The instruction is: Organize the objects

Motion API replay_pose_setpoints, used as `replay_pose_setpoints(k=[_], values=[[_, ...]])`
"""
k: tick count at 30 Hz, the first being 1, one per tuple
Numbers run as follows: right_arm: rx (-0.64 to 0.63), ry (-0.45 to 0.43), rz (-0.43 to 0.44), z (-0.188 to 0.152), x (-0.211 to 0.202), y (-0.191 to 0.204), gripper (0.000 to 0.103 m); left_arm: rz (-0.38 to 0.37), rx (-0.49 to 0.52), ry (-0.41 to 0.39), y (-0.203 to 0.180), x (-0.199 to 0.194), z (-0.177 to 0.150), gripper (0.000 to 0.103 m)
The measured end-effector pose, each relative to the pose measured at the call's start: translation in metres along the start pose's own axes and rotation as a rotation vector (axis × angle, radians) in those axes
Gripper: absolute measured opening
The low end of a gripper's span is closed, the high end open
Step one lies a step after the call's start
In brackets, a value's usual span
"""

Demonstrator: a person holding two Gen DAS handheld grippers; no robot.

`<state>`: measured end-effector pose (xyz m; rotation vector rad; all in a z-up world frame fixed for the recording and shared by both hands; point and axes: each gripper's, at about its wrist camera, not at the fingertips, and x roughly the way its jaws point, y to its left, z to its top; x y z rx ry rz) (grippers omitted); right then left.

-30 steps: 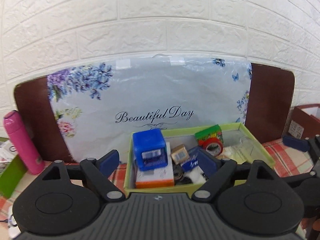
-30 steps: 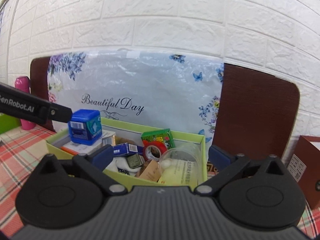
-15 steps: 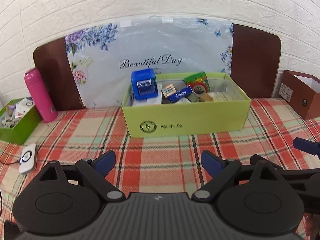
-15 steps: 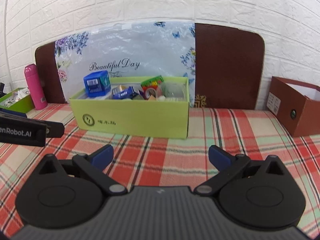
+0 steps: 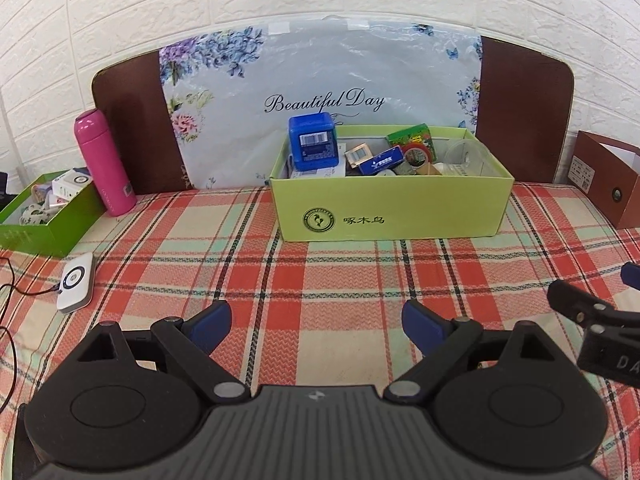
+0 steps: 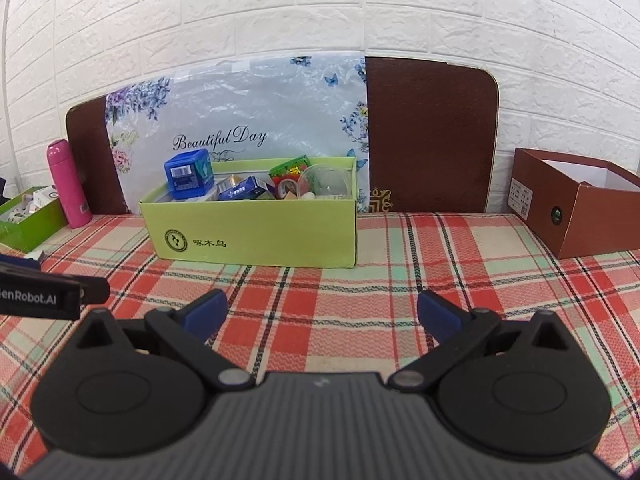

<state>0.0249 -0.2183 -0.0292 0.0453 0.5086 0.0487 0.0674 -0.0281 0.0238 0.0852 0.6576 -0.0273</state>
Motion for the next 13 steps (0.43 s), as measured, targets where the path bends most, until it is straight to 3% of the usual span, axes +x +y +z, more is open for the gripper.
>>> replay_pose_setpoints(k=[13], values=[[-0.008, 0.035, -0.028, -0.003, 0.005, 0.008, 0.103, -0.009, -0.025, 0.015, 0.010, 0.004, -0.007, 0.095]])
